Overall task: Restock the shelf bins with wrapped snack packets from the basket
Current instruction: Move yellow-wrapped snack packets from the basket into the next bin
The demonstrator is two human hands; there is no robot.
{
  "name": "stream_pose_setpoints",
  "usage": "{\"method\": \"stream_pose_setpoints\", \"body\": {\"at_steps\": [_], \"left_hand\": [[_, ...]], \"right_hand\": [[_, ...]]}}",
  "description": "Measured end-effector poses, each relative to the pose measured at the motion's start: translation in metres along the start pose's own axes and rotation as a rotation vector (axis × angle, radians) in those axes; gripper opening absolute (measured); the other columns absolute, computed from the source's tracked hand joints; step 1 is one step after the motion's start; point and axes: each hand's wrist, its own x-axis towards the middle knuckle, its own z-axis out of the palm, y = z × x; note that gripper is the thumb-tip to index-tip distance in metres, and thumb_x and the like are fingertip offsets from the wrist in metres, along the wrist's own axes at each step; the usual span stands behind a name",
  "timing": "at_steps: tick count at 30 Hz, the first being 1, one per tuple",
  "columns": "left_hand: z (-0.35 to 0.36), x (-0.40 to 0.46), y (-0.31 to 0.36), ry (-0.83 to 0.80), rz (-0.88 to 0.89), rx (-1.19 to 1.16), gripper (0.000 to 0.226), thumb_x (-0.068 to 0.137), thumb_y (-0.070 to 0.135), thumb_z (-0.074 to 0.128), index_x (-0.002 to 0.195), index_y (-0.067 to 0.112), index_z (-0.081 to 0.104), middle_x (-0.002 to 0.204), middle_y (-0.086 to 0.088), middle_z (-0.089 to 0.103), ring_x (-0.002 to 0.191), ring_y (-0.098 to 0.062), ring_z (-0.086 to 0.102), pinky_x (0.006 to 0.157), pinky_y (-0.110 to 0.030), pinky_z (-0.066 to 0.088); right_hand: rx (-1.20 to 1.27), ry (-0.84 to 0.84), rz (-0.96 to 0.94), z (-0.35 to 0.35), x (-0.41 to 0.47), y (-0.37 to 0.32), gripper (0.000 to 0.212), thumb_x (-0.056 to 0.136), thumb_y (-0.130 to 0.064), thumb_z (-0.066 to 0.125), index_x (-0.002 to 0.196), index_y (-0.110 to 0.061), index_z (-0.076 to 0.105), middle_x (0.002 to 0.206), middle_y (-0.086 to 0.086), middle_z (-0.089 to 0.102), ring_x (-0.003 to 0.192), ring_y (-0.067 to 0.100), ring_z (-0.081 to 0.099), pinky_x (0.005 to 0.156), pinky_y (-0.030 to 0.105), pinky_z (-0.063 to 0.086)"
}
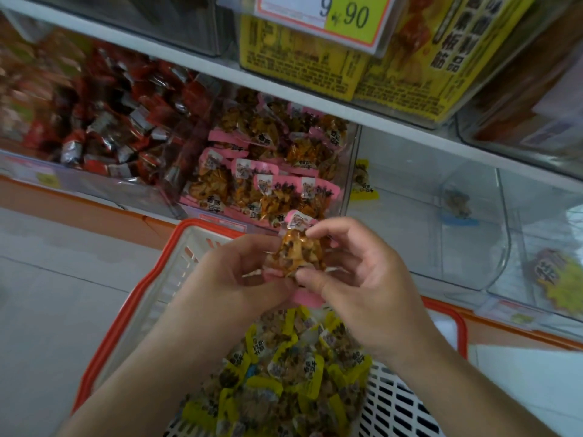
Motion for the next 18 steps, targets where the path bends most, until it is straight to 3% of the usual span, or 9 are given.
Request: {"method": "stream_pose_setpoints", "body": {"at_steps": [2,6,9,11,13,14,16,18], "left_hand": [[0.0,-0.001,0.003,-0.041,0.024,0.085,0.032,0.087,-0.001,0.076,0.113,0.016,0.073,0.102,-0.004,0.08,0.095,-0.023,0.078,0.083,-0.033,0.063],[-0.008,0.0,0.004,0.01,0.077,0.233,0.03,0.093,0.01,0.074,0.116,0.03,0.071,0.107,0.006,0.078,0.102,-0.012,0.074,0.093,-0.042,0.059],[-0.02,-0.001,0.007,0.154,0.125,0.229,0.029,0.095,0.005,0.069,0.108,0.031,0.073,0.102,0.009,0.078,0.096,-0.011,0.074,0.085,-0.039,0.06],[-0.028,-0.002,0.008,0.221,0.139,0.212,0.029,0.094,0.001,0.067,0.102,0.029,0.073,0.097,0.01,0.078,0.091,-0.01,0.075,0.077,-0.032,0.06],[-0.035,-0.003,0.009,0.242,0.143,0.198,0.028,0.094,0.0,0.066,0.099,0.027,0.073,0.094,0.009,0.078,0.089,-0.01,0.075,0.07,-0.025,0.059],[-0.037,-0.003,0.01,0.245,0.15,0.19,0.028,0.094,0.0,0.066,0.097,0.026,0.073,0.093,0.008,0.078,0.088,-0.01,0.075,0.066,-0.022,0.058],[-0.041,-0.002,0.011,0.249,0.155,0.175,0.027,0.094,-0.001,0.066,0.096,0.024,0.073,0.091,0.007,0.077,0.084,-0.009,0.074,0.063,-0.019,0.056],[-0.043,-0.002,0.012,0.25,0.149,0.163,0.027,0.094,-0.001,0.065,0.095,0.024,0.073,0.091,0.005,0.077,0.083,-0.011,0.073,0.065,-0.021,0.056]], "right_hand": [[-0.021,0.031,0.009,0.005,0.003,0.0,0.048,0.084,0.003,0.086,0.11,-0.033,0.069,0.11,-0.006,0.075,0.098,0.016,0.077,0.085,0.045,0.066],[-0.06,0.128,-0.035,0.002,0.013,-0.006,0.049,0.082,0.002,0.088,0.107,-0.035,0.07,0.111,-0.008,0.077,0.102,0.01,0.077,0.09,0.038,0.064],[-0.12,0.198,-0.062,0.007,0.037,-0.025,0.047,0.082,-0.004,0.089,0.103,-0.041,0.068,0.113,-0.012,0.077,0.104,0.003,0.075,0.087,0.032,0.065],[-0.17,0.246,-0.097,0.013,0.071,-0.036,0.045,0.083,-0.007,0.089,0.103,-0.041,0.067,0.113,-0.015,0.076,0.103,0.001,0.074,0.088,0.036,0.065],[-0.271,0.32,-0.124,0.017,0.111,-0.041,0.037,0.086,-0.018,0.089,0.113,-0.035,0.071,0.118,-0.012,0.076,0.108,0.009,0.074,0.095,0.04,0.062],[-0.362,0.361,-0.105,0.018,0.131,-0.043,0.037,0.087,-0.028,0.088,0.121,-0.029,0.072,0.122,-0.007,0.076,0.112,0.015,0.073,0.097,0.035,0.058],[-0.481,0.411,-0.023,0.02,0.159,-0.042,0.05,0.09,-0.04,0.084,0.134,-0.02,0.069,0.132,0.001,0.072,0.121,0.023,0.068,0.094,0.026,0.047],[-0.463,0.413,0.035,0.021,0.177,-0.036,0.057,0.092,-0.044,0.082,0.14,-0.019,0.065,0.138,0.003,0.069,0.126,0.026,0.064,0.095,0.028,0.046]]}}
